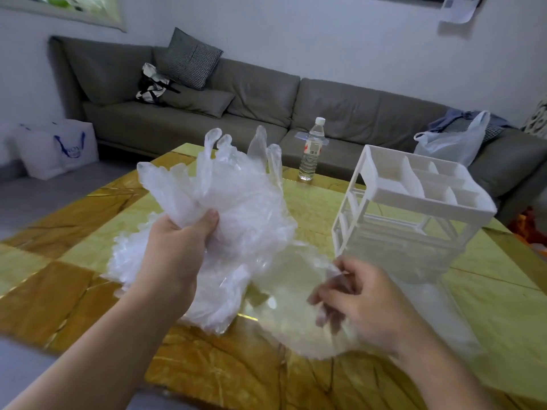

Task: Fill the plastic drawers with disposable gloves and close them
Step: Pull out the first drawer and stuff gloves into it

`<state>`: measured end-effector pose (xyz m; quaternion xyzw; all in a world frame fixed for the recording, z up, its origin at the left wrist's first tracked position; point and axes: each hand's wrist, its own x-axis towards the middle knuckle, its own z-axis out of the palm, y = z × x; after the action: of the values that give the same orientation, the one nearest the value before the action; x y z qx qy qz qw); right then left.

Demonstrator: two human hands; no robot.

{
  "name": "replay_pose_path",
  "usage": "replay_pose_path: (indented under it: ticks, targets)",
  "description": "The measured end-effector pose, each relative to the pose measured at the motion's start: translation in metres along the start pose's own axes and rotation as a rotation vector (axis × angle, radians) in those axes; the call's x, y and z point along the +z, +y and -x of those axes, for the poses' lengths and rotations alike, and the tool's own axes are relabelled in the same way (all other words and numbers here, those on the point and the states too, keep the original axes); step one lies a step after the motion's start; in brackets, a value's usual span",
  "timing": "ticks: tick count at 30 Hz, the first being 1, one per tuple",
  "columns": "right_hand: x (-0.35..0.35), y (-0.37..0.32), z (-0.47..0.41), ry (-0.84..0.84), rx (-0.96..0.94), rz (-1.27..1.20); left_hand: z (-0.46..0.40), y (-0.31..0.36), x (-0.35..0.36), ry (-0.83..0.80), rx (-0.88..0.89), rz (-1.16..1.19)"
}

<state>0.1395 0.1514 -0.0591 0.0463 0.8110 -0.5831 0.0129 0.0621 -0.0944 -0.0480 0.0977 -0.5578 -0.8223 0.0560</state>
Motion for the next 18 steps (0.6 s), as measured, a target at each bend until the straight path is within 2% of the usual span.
replay_pose_path:
  ticks: [4, 6, 8, 10, 12, 16, 18]
  targets:
    - [-0.051, -0.023, 0.013, 0.171, -0.057, -0.594, 0.003, -0.005, 0.001, 0.019, 0.057, -0.179]
    - [-0.062, -0.028, 0.017, 0.195, -0.141, -0.836, 0.007, -0.01, 0.003, 0.008, 0.086, -0.278]
    - [-0.061, -0.038, 0.022, 0.164, -0.234, -0.95, 0.017, -0.015, 0.01, -0.01, 0.093, -0.352]
    - [-0.049, -0.044, 0.023, 0.083, -0.279, -0.93, 0.029, -0.023, 0.02, -0.046, 0.064, -0.386]
    - [-0.029, -0.045, 0.02, 0.073, -0.225, -0.791, 0.039, -0.034, 0.028, -0.105, 0.026, -0.418]
    - [0.01, -0.029, 0.011, 0.24, -0.072, -0.49, 0.054, -0.046, 0.04, -0.239, -0.006, -0.412]
    - [0.018, -0.019, 0.008, 0.33, -0.064, -0.34, 0.058, -0.045, 0.043, -0.32, -0.007, -0.406]
